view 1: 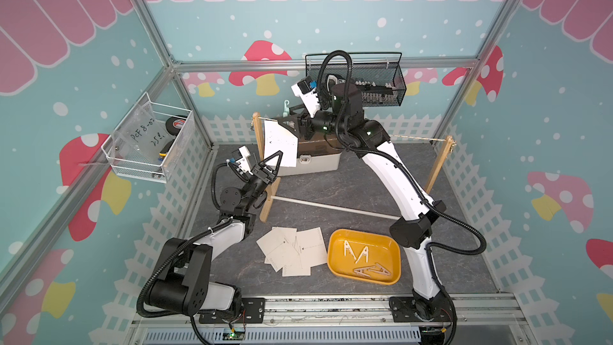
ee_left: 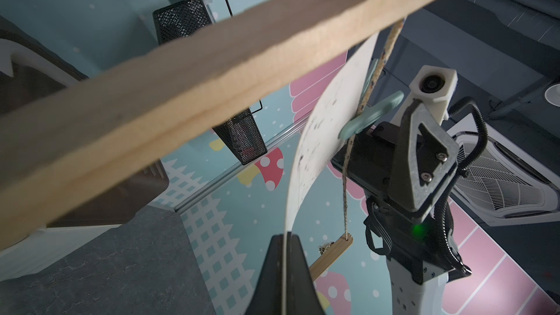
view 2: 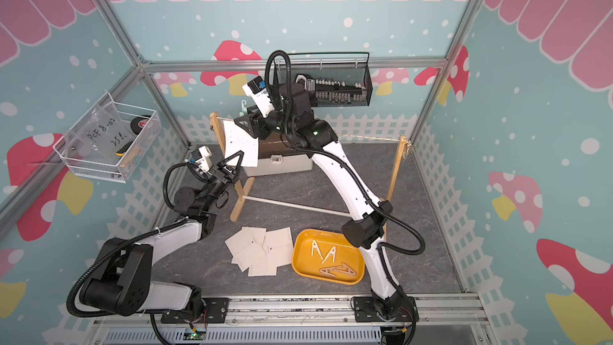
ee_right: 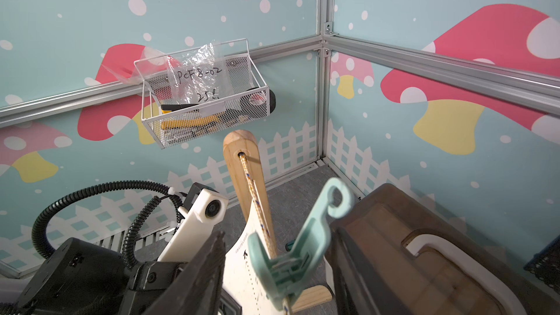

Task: Remove the postcards from the strings
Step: Remove the clamp from the clothesline.

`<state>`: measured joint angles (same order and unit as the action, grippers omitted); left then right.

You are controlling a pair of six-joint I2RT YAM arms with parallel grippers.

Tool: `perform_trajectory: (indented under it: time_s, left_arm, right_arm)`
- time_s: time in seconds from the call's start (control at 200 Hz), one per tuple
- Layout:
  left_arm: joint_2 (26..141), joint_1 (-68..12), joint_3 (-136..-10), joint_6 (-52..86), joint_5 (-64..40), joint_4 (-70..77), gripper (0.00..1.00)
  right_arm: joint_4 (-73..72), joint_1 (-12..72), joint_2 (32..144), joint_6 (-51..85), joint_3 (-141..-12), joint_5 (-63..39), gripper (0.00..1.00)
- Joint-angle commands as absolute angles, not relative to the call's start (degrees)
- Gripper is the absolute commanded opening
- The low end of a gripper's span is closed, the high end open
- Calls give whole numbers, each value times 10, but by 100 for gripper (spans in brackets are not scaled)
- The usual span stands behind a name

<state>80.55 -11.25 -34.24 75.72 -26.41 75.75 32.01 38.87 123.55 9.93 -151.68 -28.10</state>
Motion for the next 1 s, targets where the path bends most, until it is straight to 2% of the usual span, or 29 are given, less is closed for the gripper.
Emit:
perform_trajectory:
  time_s: [0.0, 0.19, 0.701, 0.996]
  left_arm:
    - [807, -107, -357, 772, -273, 775, 0]
    - [808, -107, -357, 772, -273, 776, 0]
    - [798, -103, -352, 778, -277, 773, 0]
    - [794, -98, -340, 782, -297, 774, 0]
  right_arm:
    - [317, 387, 1241, 96, -1532, -289, 55]
    - [301, 386, 1251, 99, -1532, -340, 37]
    - [272, 386, 1259, 102, -1532, -347, 8]
    - [240, 386, 1240, 78, -1532, -315, 3]
